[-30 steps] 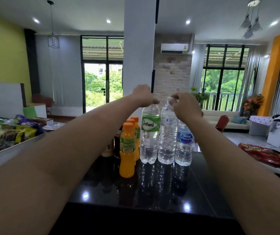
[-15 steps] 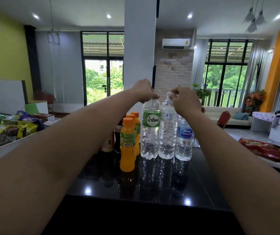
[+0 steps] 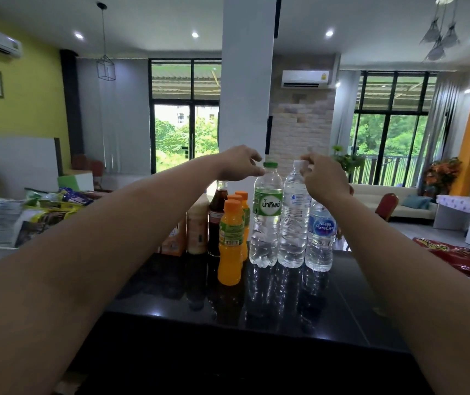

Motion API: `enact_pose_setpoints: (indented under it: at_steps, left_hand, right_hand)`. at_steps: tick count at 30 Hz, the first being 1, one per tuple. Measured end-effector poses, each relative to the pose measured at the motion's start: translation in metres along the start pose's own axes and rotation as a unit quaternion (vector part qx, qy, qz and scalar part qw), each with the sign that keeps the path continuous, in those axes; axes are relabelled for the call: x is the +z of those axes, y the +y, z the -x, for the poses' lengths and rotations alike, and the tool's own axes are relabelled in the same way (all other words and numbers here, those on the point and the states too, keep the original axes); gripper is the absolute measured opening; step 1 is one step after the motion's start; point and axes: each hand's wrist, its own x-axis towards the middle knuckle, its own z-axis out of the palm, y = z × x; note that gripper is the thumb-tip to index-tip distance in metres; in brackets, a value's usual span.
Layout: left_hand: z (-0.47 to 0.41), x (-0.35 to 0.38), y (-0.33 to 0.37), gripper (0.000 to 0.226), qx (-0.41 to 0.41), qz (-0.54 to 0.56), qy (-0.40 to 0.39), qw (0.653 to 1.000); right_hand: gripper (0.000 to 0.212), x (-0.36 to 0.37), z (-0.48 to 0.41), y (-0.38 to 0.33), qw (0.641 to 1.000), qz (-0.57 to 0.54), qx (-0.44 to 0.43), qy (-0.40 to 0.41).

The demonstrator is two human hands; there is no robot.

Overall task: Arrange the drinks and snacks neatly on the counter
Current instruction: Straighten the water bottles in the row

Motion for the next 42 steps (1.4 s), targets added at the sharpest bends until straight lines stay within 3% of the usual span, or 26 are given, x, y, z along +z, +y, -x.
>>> enact_pose_setpoints:
  at_steps: [4, 6, 12, 16, 25, 34, 39, 42]
  left_hand:
    - [0.017, -0.013, -0.020, 0.038, -0.004, -0.060, 0.016, 0.998]
    - [0.027, -0.016, -0.028, 0.047, -0.015, -0.096, 0.004, 0.995]
    - [0.051, -0.009, -0.031, 0.068, -0.021, -0.235, 0.012, 0.972]
    - [0.056, -0.003, -0.033, 0.062, -0.011, -0.203, 0.009, 0.979]
    - [0.066, -0.005, -0.036, 0.040, 0.040, -0.128, -0.047, 0.990]
    - [0.068, -0.016, -0.039, 0.036, 0.058, -0.100, -0.129, 0.985]
    - [0.068, -0.016, -0.042, 0.034, 0.070, -0.085, -0.125, 0.986]
    - [0.070, -0.022, -0.049, 0.033, 0.079, -0.073, -0.082, 0.991]
  right_hand:
    - [0.036, 0.003, 0.025, -0.015, 0.998, -0.010, -0.021, 0.059]
    - [0.029, 0.013, 0.053, -0.028, 0.995, -0.057, -0.027, 0.075]
    - [0.022, 0.065, 0.144, -0.064, 0.956, -0.269, 0.098, -0.068]
    - [0.044, 0.088, 0.166, -0.077, 0.908, -0.359, 0.169, -0.137]
    - [0.046, 0.110, 0.175, -0.083, 0.941, -0.241, 0.222, -0.078]
    - [0.046, 0.121, 0.184, -0.087, 0.951, -0.199, 0.236, -0.028]
    - [0.043, 0.120, 0.185, -0.086, 0.951, -0.190, 0.242, -0.028]
    - [0.051, 0.115, 0.183, -0.087, 0.952, -0.195, 0.235, -0.031]
